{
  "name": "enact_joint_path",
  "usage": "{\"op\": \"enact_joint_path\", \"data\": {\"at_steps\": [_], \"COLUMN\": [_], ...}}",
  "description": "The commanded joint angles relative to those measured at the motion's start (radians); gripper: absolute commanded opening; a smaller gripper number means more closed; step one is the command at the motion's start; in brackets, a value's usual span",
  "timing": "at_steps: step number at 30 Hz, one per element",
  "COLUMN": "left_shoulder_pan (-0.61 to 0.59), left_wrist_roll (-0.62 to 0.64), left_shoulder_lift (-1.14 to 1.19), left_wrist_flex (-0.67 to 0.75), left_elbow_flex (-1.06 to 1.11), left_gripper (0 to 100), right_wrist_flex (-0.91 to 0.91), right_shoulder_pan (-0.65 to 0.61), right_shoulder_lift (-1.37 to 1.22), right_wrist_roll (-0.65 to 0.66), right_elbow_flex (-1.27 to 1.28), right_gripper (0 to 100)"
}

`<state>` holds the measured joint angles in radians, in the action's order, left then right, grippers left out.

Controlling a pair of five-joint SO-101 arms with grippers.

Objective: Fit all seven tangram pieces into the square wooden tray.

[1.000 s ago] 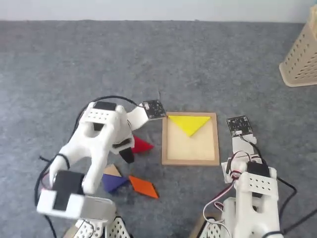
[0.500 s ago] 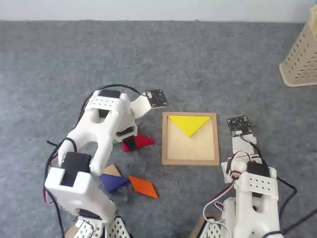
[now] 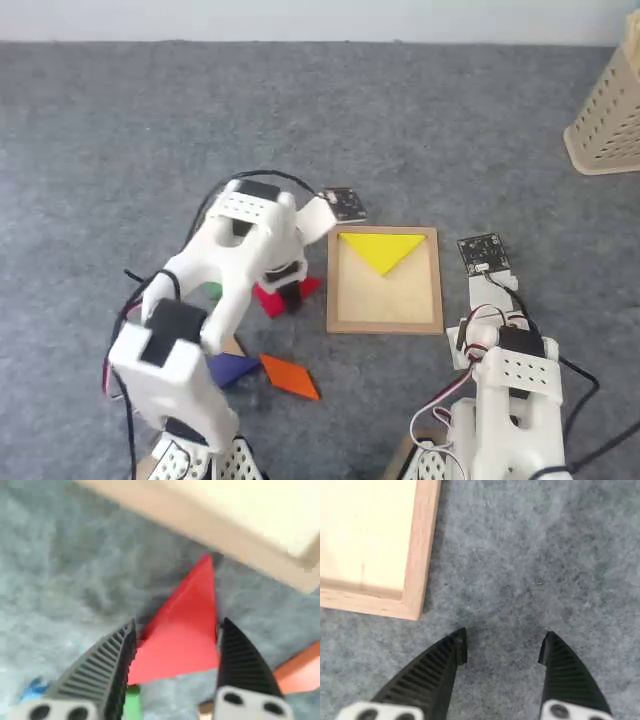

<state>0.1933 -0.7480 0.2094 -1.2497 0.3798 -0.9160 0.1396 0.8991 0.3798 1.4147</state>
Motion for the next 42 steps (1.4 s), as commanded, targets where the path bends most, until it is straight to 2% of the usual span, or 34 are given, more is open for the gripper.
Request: {"op": "enact_joint_path", "data": {"at_steps": [1, 4, 7, 13, 17, 22, 30, 37, 42], "left_shoulder_pan": [-0.009, -0.032, -0.064, -0.106, -0.103, -0.072, 0.0, -0.032, -0.021], "left_wrist_roll": [0.003, -0.069, -0.13, -0.407, -0.413, -0.414, -0.413, -0.399, -0.362], "left_shoulder_lift": [-0.133, -0.147, -0.146, -0.146, -0.146, -0.144, -0.143, -0.035, -0.026], "left_wrist_flex": [-0.031, -0.084, -0.06, -0.106, 0.008, 0.084, 0.097, 0.124, 0.103], "left_elbow_flex": [-0.008, -0.012, -0.01, 0.027, 0.073, 0.13, 0.191, 0.173, 0.151], "left_gripper": [25, 26, 26, 27, 27, 30, 30, 30, 23], "right_wrist_flex": [0.015, 0.015, 0.015, 0.015, 0.015, 0.015, 0.015, 0.015, 0.015], "right_shoulder_pan": [0.005, 0.005, 0.005, 0.007, 0.005, 0.005, 0.005, 0.005, 0.005], "right_shoulder_lift": [-0.008, -0.008, -0.008, -0.008, -0.008, -0.008, -0.008, -0.008, -0.008], "right_wrist_roll": [-0.009, -0.009, -0.009, -0.009, -0.009, -0.009, -0.009, -0.009, -0.009], "right_elbow_flex": [-0.002, -0.002, -0.002, -0.002, -0.002, -0.002, -0.002, -0.002, -0.002], "right_gripper": [24.1, 24.1, 24.1, 24.1, 24.1, 24.1, 24.1, 24.1, 24.1]}}
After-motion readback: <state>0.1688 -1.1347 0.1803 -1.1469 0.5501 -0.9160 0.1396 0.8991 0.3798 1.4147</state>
